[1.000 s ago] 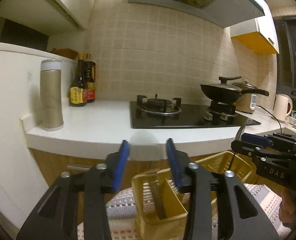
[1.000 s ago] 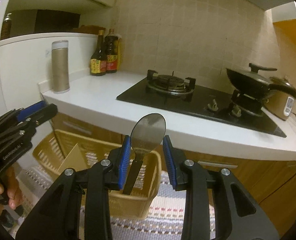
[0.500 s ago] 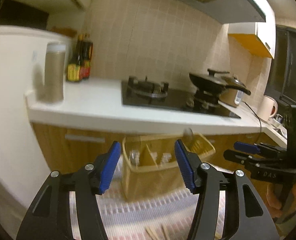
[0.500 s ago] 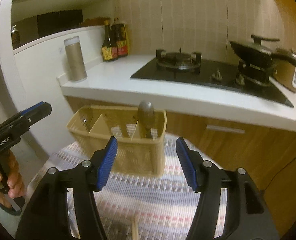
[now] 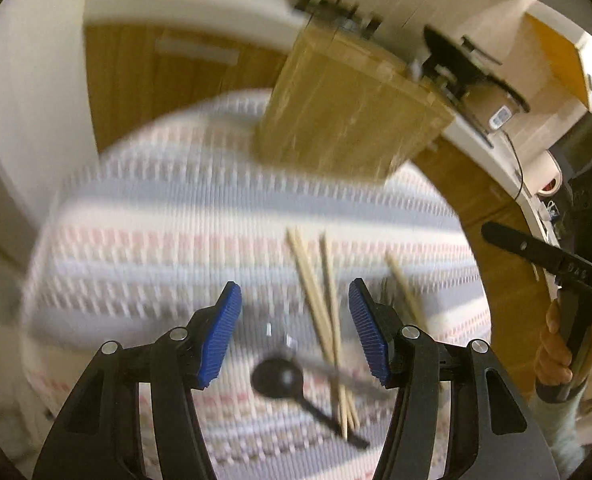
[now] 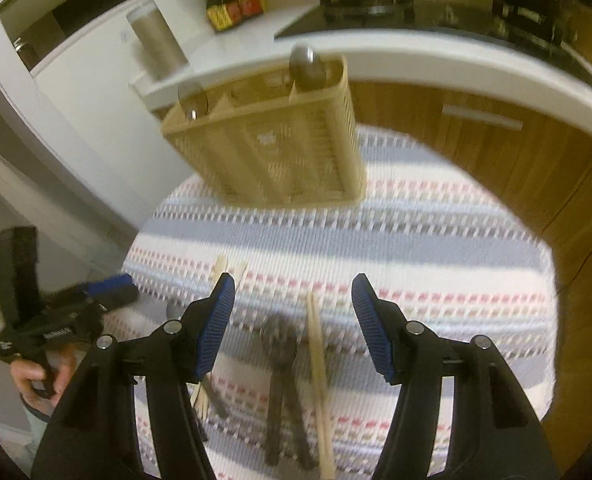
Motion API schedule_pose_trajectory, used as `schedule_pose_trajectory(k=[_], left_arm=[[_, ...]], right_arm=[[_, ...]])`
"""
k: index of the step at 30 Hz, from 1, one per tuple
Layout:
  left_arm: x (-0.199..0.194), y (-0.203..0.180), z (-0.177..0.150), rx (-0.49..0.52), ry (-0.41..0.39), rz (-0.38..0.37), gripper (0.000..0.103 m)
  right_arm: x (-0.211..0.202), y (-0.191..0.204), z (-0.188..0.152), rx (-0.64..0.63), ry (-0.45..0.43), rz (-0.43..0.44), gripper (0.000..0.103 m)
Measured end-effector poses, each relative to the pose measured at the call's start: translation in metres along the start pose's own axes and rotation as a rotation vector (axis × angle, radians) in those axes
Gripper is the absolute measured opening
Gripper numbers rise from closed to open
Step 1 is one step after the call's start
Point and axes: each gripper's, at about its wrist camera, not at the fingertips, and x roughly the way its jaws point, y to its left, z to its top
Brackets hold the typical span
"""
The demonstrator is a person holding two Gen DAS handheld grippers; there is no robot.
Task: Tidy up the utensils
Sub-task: 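Move the left tool over a clear spoon while the right moves over chopsticks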
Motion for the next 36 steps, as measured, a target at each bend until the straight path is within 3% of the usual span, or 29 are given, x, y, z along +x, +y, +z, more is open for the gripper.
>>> schedule_pose_trajectory(k=[7, 15, 26, 32, 36], left_arm=[[0.026, 0.013, -0.019, -0.089, 0.107, -0.016, 0.053], [0.047, 0.013, -0.019, -0.121, 0.132, 0.043, 0.053], [0.071, -0.017, 0.016, 0.042, 0.085, 0.131, 0.053], [0.082, -0.035, 0.025, 0.156, 0.147, 0.224, 0.053], [0.085, -0.044, 0.021, 0.185, 0.159, 0.26, 0.048]], right_arm=[[0.016, -0.007, -0.014, 0.02, 0.069, 0.033, 0.057], [0.021, -0.019, -0.019, 0.036, 0.096, 0.057, 0.057], [0.042, -0.027, -0.026, 0.032, 0.146, 0.065, 0.055], [0.056, -0.027, -0.027, 0.017, 0.202, 0.058, 0.055], [0.068, -0.015, -0.034, -0.025, 0.279, 0.124, 0.043]])
